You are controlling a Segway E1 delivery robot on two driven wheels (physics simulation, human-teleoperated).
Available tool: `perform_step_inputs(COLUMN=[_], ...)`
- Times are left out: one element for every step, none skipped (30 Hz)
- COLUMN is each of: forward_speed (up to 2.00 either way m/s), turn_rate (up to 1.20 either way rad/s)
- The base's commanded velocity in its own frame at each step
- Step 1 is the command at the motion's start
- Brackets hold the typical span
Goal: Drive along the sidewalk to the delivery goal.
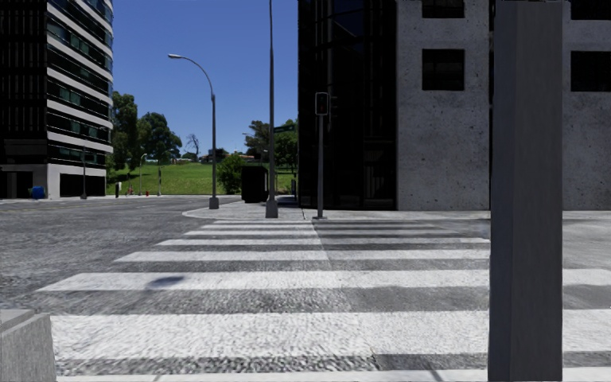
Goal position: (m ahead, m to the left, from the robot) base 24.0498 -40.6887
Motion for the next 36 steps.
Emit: perform_step_inputs(forward_speed=[2.00,2.00,2.00,2.00,2.00,1.93,1.76,1.66,1.59,1.57,1.56,1.56,1.55,1.55,1.55,1.55,1.55,1.55,1.55,1.55,1.55,1.55,1.55,1.55,1.55,1.55,1.55,1.55,1.55,1.55,1.55,1.55,1.55,1.55,1.55,1.55], turn_rate=[0.00,0.00,0.00,0.00,0.00,0.00,0.00,0.00,0.00,0.00,0.00,0.00,0.00,0.00,0.00,0.00,0.00,0.00,0.00,0.00,0.00,0.00,0.00,0.00,0.00,0.00,0.00,0.00,0.00,0.00,0.00,0.00,0.00,0.00,0.00,0.00])
